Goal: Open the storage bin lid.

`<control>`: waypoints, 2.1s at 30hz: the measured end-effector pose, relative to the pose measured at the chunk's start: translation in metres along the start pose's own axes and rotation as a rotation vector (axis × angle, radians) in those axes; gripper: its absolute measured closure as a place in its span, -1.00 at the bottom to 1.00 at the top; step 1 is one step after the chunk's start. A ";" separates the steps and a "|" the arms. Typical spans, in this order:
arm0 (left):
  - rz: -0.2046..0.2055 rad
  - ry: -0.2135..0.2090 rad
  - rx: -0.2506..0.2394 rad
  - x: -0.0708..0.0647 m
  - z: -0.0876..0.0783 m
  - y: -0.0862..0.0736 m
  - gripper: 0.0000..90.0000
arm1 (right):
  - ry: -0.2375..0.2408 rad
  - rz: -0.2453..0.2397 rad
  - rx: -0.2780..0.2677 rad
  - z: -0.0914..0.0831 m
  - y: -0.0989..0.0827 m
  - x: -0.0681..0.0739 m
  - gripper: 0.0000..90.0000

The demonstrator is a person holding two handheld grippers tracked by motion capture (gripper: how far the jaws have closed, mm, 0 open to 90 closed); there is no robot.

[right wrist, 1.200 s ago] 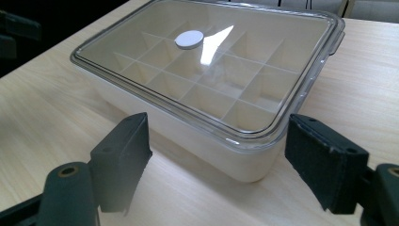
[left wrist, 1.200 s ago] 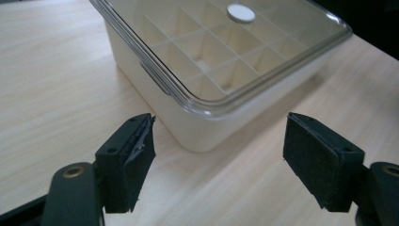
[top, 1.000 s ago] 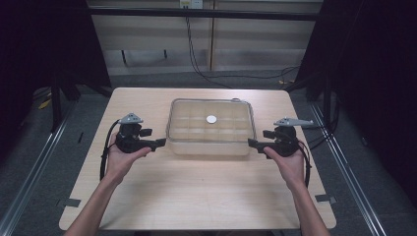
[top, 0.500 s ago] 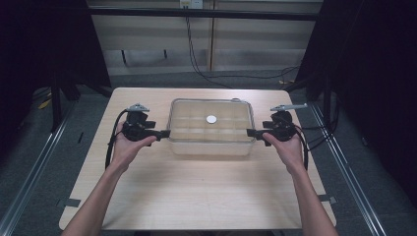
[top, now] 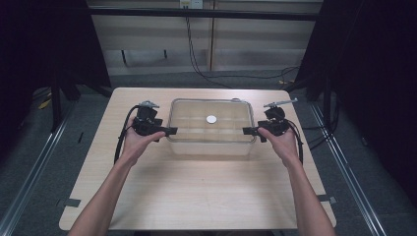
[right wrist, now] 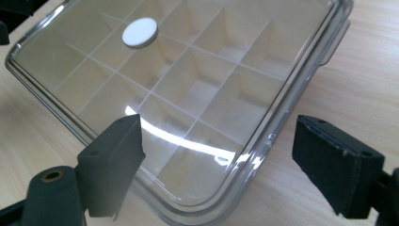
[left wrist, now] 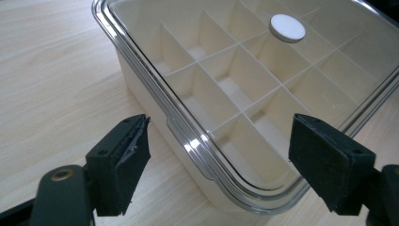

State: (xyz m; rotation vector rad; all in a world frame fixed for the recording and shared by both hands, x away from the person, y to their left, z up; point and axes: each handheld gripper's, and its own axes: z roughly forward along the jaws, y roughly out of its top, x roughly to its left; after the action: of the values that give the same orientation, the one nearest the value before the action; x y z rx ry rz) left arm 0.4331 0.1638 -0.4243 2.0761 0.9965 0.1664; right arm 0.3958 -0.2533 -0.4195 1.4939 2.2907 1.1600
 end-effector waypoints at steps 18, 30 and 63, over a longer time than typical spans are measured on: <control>-0.022 -0.012 0.032 0.002 0.024 0.003 -0.61 | -0.016 0.040 0.068 0.029 0.001 -0.001 -0.70; -0.042 -0.047 0.057 0.009 0.033 0.009 -0.69 | -0.033 0.061 0.060 0.038 0.005 -0.001 -0.82; -0.069 -0.076 0.018 0.008 0.039 0.007 -0.66 | -0.103 0.081 -0.062 0.040 0.001 0.000 -0.73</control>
State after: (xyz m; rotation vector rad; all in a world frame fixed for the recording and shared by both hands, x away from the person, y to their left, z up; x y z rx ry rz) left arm 0.4598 0.1432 -0.4469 2.0450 1.0253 0.0429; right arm 0.4176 -0.2326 -0.4466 1.5979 2.1266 1.1350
